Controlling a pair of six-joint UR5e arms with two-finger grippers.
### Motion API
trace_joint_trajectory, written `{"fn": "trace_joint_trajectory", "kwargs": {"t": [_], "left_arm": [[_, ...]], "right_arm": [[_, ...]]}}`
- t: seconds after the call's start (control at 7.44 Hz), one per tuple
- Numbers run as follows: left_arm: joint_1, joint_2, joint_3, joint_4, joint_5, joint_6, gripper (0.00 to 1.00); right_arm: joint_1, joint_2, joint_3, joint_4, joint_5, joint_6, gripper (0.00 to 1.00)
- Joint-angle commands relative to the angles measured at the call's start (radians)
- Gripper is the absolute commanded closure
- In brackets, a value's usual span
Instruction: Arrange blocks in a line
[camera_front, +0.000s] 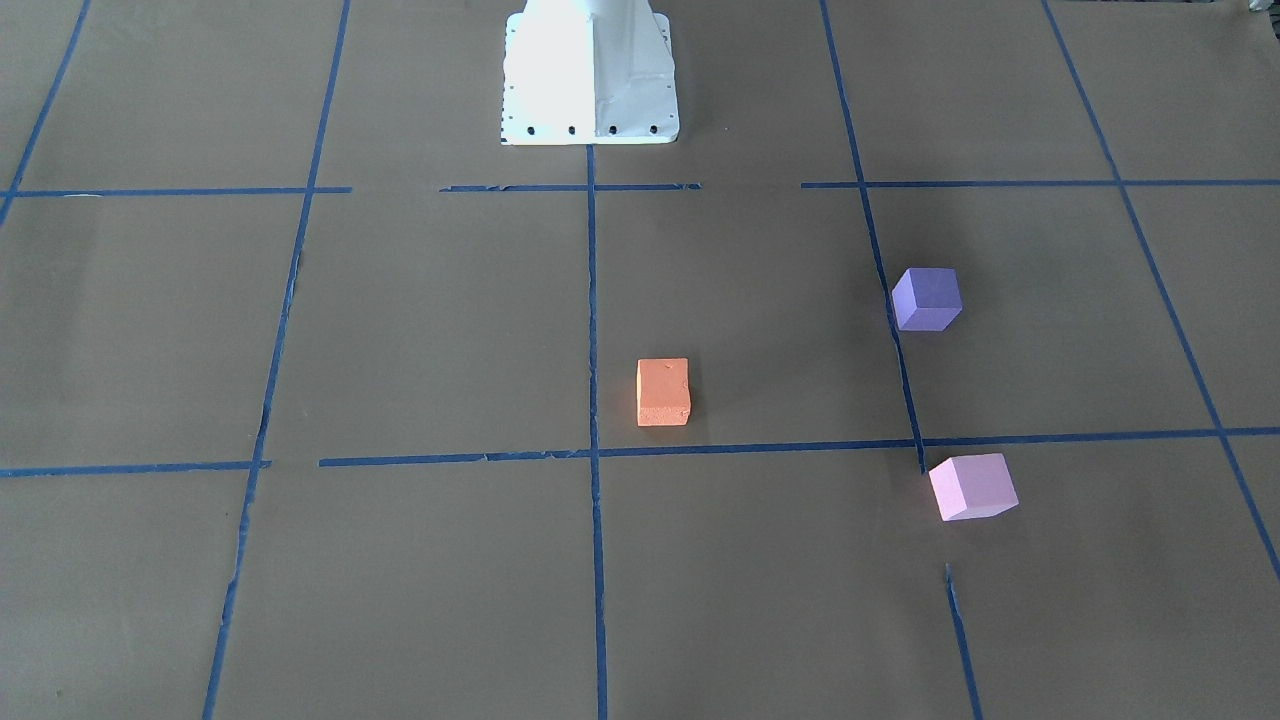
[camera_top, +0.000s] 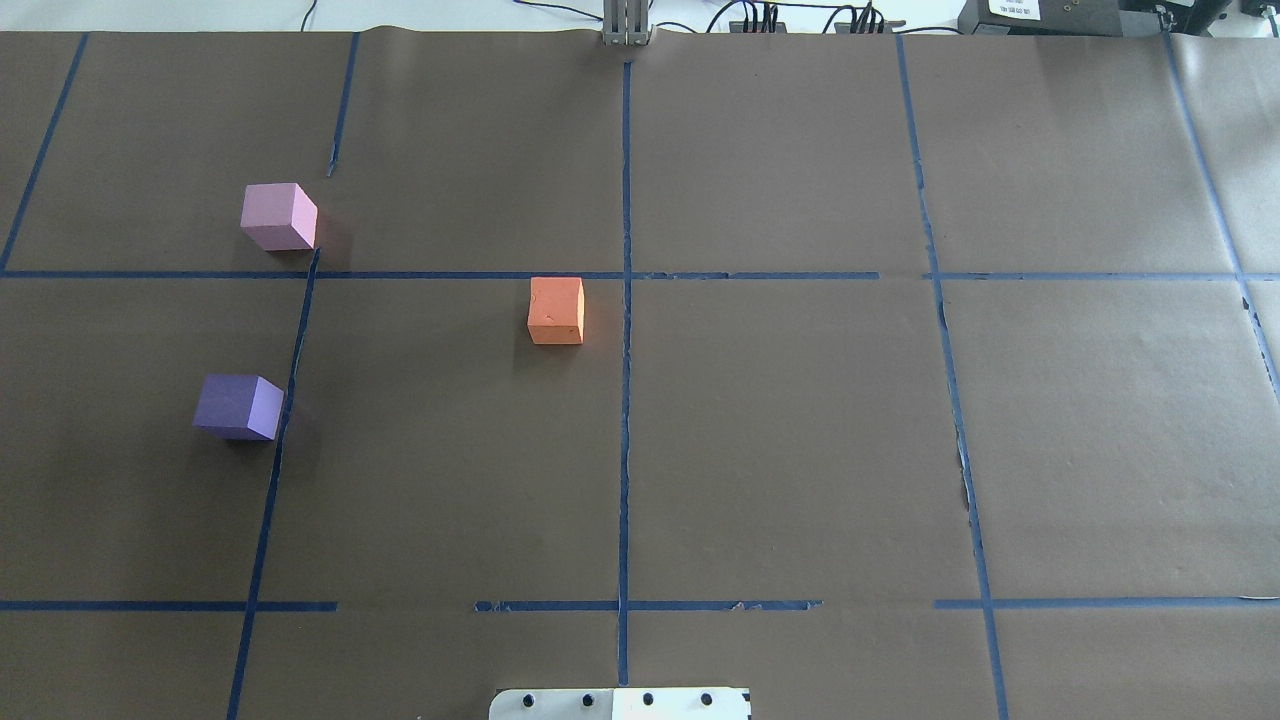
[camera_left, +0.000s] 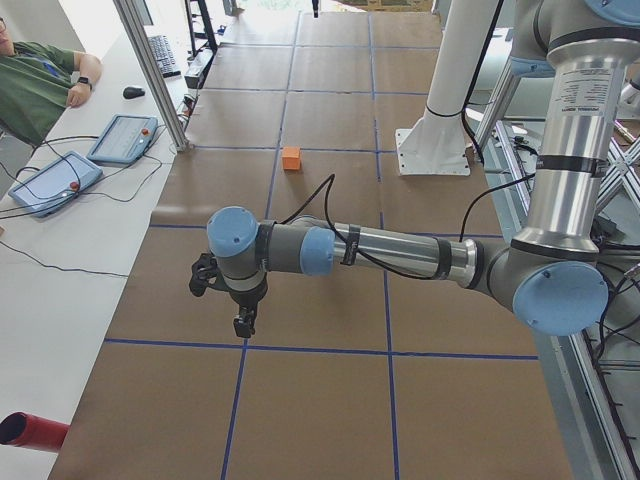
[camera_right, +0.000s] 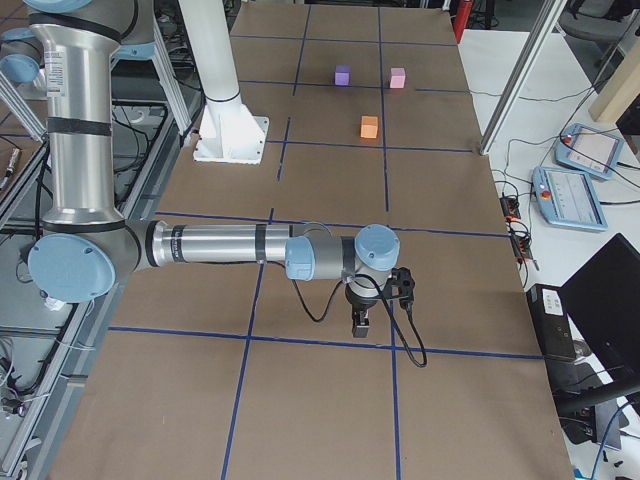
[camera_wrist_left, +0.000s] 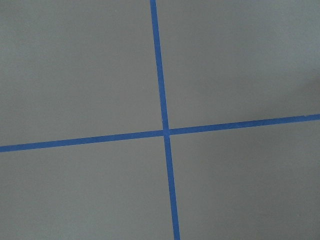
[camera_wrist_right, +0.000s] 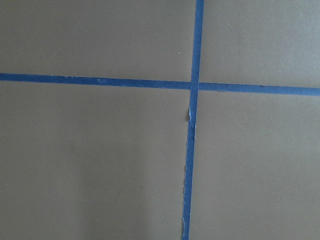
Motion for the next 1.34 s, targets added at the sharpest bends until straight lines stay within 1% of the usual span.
{"fn": "trace_joint_trajectory", "kwargs": {"t": [0.0, 0.27, 0.4, 0.54, 0.67, 0.81, 0.94, 1.21], "left_arm": [[0.000, 0.004, -0.010, 0.000, 0.002, -0.001, 0.00], [0.003, -0.034, -0.016, 0.002, 0.000, -0.015, 0.00], [0.012, -0.087, -0.020, 0.005, -0.002, -0.018, 0.00], [0.056, -0.130, -0.044, 0.006, -0.002, -0.083, 0.00], [0.163, -0.146, -0.120, 0.005, -0.009, -0.230, 0.00], [0.246, -0.201, -0.171, 0.003, -0.011, -0.368, 0.00], [0.333, -0.251, -0.194, 0.000, -0.012, -0.448, 0.00], [0.505, -0.374, -0.190, -0.026, -0.011, -0.678, 0.00]], "right_arm": [[0.001, 0.000, 0.001, 0.000, 0.001, 0.000, 0.00], [0.001, -0.001, 0.000, 0.000, 0.001, 0.000, 0.00], [0.001, -0.001, 0.001, 0.000, 0.001, 0.000, 0.00], [0.001, 0.000, 0.001, 0.000, -0.001, 0.000, 0.00], [0.001, 0.000, 0.000, 0.000, 0.001, 0.000, 0.00], [0.001, 0.000, 0.000, 0.000, -0.001, 0.000, 0.00], [0.001, -0.001, 0.000, 0.000, -0.001, 0.000, 0.00], [0.001, -0.001, 0.001, 0.000, -0.001, 0.000, 0.00]]}}
